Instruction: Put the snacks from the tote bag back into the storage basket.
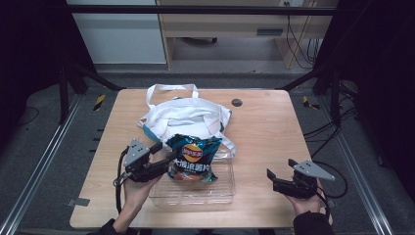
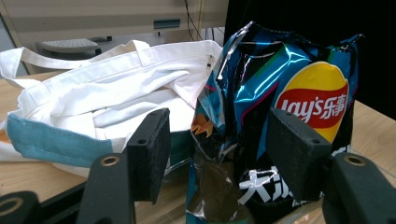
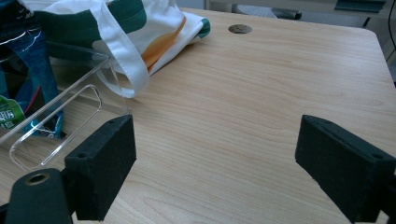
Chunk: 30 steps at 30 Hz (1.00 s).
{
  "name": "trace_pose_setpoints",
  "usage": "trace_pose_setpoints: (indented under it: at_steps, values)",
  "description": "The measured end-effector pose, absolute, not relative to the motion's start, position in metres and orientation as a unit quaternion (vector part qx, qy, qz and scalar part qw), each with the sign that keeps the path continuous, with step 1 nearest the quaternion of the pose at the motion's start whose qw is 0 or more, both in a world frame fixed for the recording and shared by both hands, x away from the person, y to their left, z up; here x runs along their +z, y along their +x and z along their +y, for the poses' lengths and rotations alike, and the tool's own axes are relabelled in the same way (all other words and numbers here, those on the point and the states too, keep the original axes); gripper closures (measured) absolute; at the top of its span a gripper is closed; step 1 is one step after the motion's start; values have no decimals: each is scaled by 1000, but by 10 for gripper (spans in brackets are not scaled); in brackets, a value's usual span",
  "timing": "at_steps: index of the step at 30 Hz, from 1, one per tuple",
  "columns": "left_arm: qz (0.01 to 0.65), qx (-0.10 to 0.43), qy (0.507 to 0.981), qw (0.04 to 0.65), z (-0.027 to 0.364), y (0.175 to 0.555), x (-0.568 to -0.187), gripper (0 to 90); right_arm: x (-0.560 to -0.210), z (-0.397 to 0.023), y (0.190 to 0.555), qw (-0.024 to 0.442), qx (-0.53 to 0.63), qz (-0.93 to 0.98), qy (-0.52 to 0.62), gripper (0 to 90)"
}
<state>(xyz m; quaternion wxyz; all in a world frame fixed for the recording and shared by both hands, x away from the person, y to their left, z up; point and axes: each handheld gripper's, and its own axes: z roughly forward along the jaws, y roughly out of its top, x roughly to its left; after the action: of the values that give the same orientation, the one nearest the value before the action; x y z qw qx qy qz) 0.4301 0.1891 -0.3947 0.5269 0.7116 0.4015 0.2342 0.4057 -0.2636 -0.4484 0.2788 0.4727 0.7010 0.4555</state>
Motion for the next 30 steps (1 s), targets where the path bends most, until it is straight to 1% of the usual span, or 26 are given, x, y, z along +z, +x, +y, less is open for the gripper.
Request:
trace_pose_setpoints:
  at_steps: [14, 30]
  values:
    - [396, 249, 723, 509, 207, 419, -398, 318, -448, -266, 405, 282, 455, 699, 474, 121]
    - [428, 257, 711, 496, 248, 415, -413, 298, -449, -271, 405, 285, 451, 697, 479, 114]
